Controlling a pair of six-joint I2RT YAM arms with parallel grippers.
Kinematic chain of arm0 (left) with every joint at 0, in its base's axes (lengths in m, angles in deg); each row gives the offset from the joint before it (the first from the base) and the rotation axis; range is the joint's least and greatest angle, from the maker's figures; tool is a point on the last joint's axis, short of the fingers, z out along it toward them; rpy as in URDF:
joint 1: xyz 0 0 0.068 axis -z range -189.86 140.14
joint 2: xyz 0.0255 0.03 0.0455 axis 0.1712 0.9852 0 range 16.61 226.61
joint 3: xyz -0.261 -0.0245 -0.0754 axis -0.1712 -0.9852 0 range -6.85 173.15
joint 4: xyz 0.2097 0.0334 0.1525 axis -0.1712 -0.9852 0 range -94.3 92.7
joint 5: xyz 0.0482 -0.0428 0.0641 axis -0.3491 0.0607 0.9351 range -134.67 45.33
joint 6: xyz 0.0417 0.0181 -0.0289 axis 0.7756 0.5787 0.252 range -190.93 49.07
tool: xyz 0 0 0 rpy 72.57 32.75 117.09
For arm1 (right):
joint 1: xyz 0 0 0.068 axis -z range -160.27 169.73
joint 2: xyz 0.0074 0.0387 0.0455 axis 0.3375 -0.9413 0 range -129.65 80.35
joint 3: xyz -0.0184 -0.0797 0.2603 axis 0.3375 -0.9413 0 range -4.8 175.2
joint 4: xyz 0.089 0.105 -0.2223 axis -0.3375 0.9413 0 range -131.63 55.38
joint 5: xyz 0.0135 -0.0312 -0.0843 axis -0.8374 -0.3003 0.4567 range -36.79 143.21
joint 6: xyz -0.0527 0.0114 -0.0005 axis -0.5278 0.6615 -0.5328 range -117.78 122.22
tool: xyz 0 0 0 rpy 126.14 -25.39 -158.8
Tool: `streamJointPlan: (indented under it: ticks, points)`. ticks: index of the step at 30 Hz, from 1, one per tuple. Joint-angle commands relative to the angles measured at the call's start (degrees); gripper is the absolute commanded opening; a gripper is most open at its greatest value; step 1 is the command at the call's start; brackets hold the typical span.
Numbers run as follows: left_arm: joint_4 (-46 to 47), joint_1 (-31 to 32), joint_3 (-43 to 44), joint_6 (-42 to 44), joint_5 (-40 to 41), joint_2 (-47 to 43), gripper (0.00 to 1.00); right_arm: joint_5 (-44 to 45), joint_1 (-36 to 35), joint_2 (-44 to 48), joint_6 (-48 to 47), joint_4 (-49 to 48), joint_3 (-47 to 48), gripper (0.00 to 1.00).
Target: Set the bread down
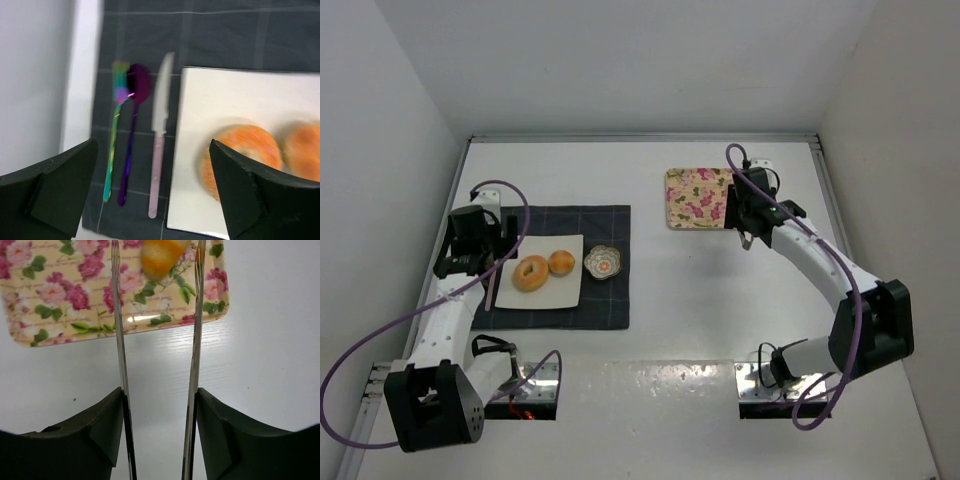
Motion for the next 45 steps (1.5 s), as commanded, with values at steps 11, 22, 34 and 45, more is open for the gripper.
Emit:
streamJointPlan:
  ticks: [11,22,34,45]
  points:
    - [-1.8,6.5,7.2,15.5,-17.0,4.8,0.97,3.9,3.4,-8.5,7.8,-2.5,2.6,0.58]
    - [-1.8,6.5,6.1,13.9,-17.0,4.8,0.97,0.5,4.2,-16.0,9.0,-6.7,5.8,0.59]
    - [-1.8,6.5,5.5,14.4,-15.8,4.8,0.97,2.8,4.8,-20.6,10.4,-3.9,12.0,0.58]
    - [-1.8,6.5,5.0,14.9,-14.2,4.3,0.97,1.8,4.5,-19.9,8.5,-5.4,9.8,0.14]
